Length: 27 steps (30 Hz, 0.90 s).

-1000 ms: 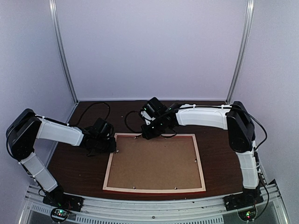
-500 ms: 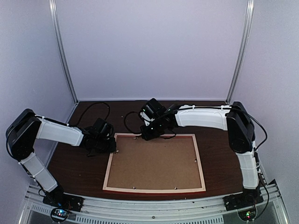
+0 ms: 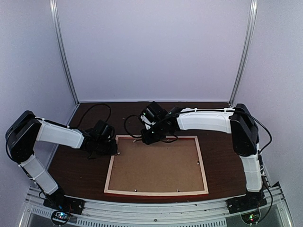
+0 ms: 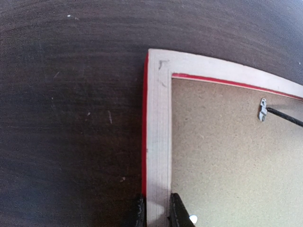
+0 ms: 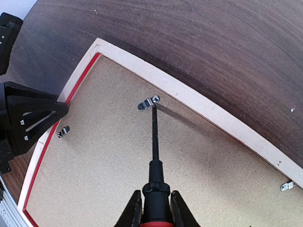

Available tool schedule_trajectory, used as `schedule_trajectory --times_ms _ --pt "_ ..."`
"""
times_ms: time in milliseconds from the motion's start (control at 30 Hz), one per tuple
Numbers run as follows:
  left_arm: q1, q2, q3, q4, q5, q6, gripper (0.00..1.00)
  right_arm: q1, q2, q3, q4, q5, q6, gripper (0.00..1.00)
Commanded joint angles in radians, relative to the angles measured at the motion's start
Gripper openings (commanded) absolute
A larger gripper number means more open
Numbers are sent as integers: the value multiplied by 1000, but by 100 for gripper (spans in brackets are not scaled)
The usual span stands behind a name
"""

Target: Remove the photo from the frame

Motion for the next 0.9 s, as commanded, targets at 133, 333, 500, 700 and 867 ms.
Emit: schedule_trajectory --times_ms 133,333,500,700,867 --pt "5 -6 -49 -115 5 -7 15 7 -49 -20 -38 46 -1 0" --pt "5 -23 -49 -118 -6 22 16 7 -110 -65 -45 78 -4 0" --pt "5 -49 -35 -133 -32 65 23 8 -177 -115 -54 114 -12 0" --pt "5 -73 16 -170 -65 131 31 6 -284 -206 -83 180 -24 0" --pt "7 -75 124 -230 -74 192 39 -1 -391 -315 -123 256 -18 0"
